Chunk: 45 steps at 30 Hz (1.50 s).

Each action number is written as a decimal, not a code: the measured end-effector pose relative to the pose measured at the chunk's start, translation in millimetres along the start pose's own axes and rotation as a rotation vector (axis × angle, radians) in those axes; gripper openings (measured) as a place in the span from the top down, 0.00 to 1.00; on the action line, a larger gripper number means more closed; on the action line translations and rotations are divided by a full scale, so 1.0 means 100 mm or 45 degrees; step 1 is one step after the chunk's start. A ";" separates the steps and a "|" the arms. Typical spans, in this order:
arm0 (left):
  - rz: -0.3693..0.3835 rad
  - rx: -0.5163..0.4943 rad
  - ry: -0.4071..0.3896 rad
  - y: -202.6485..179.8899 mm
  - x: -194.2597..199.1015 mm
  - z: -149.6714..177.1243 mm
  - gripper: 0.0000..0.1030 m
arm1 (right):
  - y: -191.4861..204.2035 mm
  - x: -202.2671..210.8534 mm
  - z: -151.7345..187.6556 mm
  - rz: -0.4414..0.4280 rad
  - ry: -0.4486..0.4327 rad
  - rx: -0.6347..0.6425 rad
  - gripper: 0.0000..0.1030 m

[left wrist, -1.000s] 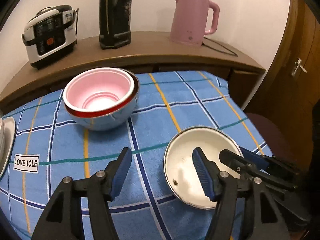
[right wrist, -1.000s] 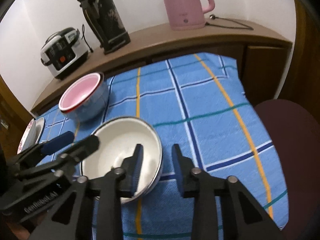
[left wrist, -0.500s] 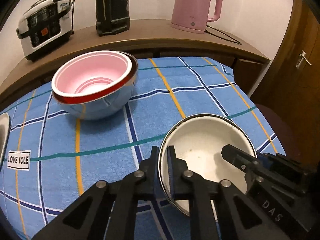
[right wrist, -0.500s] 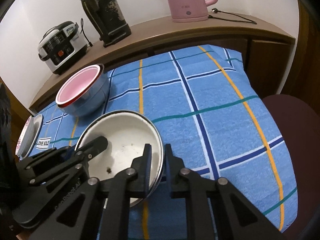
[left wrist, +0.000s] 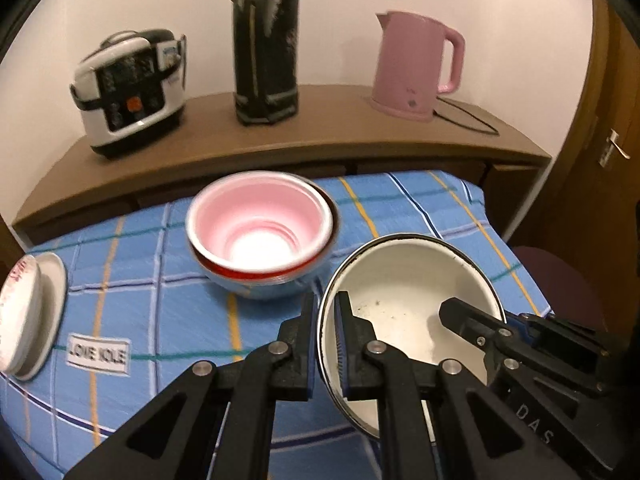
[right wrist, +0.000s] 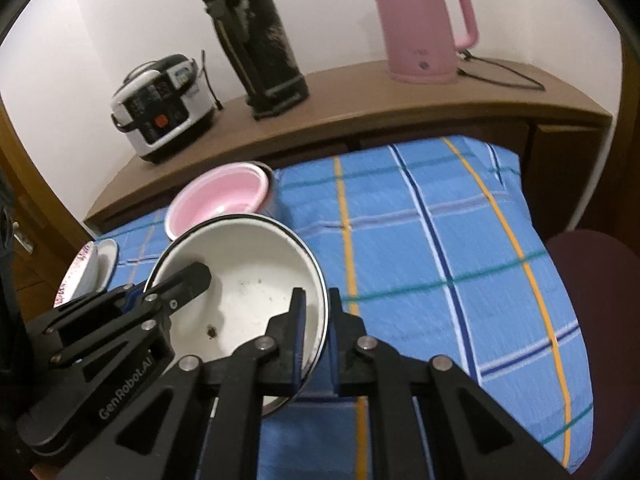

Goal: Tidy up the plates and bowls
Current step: 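Lift the white enamel bowl with both grippers and carry it over the nested bowls, then lower the white enamel bowl into the pink-and-red bowl and open both grippers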

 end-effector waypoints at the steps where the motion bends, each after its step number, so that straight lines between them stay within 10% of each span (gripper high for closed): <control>1: -0.009 0.005 -0.013 0.05 0.02 -0.06 0.90 | 0.05 0.00 -0.07 -0.007 -0.014 0.009 0.91; 19: -0.124 0.090 -0.105 0.66 -0.16 -0.68 0.90 | 0.57 -0.44 -0.78 -0.017 -0.091 0.087 0.91; 45: -0.094 0.164 0.060 0.90 -0.83 -0.58 0.90 | 0.50 -1.16 -0.66 0.036 0.095 0.105 0.91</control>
Point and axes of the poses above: each gripper's, at about its wrist camera, not at the fingertips, and x roughly against the way its jaws point, y to its left, z to its underside, the point moved 8 cm from there along -x, roughly the way its jaws point, and after that the axes turned 7 degrees about -y, right-handed, at the moved point
